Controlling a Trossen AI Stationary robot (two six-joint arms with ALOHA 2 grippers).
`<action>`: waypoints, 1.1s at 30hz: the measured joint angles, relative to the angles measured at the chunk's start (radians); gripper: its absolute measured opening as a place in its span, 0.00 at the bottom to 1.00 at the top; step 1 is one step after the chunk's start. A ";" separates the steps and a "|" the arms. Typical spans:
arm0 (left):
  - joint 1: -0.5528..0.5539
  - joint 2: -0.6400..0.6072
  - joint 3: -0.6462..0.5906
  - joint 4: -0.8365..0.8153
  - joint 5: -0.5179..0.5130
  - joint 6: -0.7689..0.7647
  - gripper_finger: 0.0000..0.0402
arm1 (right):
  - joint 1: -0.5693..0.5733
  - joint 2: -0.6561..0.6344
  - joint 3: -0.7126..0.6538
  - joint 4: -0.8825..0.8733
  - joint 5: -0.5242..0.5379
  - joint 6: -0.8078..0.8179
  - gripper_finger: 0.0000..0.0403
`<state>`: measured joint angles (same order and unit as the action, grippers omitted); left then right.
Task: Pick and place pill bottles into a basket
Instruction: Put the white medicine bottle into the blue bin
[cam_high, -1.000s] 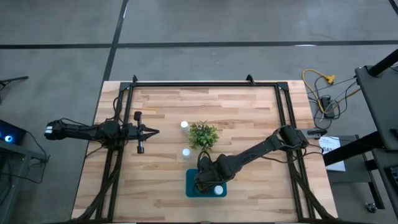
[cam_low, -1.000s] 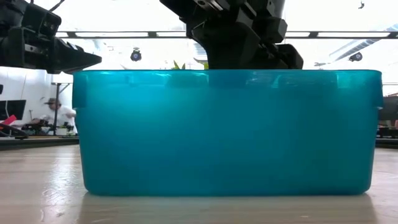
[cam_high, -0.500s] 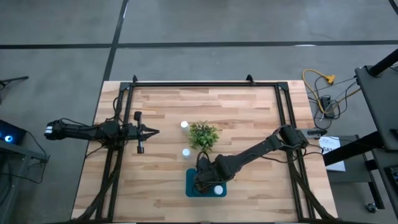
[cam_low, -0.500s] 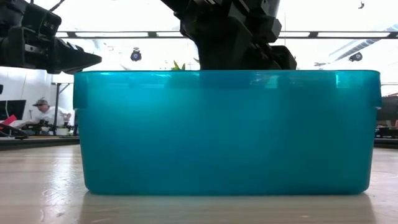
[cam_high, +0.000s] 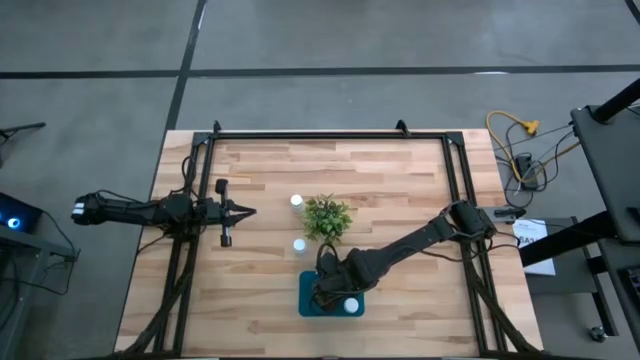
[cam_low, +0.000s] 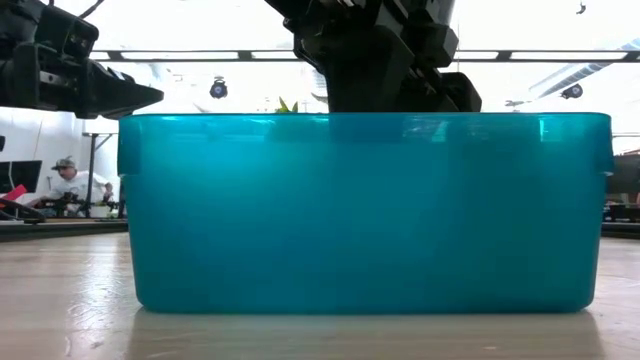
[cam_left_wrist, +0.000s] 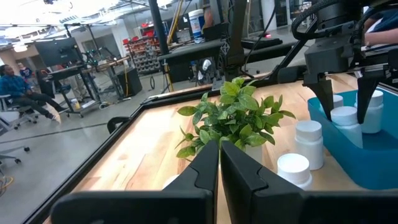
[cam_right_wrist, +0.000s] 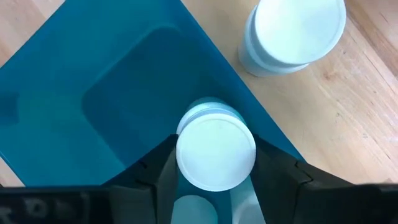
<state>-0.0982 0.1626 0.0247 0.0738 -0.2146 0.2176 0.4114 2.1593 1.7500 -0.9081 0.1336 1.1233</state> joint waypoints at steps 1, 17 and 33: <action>0.000 0.000 0.000 0.000 0.000 0.000 0.00 | 0.000 0.000 0.000 0.000 0.000 0.000 0.40; 0.000 0.000 0.000 0.000 0.000 0.000 0.00 | 0.000 0.000 -0.002 0.004 -0.026 -0.006 0.47; 0.000 0.000 0.000 0.000 0.000 0.000 0.00 | -0.014 0.003 -0.003 0.052 -0.036 -0.061 0.55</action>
<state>-0.0982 0.1627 0.0250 0.0742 -0.2146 0.2176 0.3972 2.1620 1.7470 -0.8558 0.0974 1.0618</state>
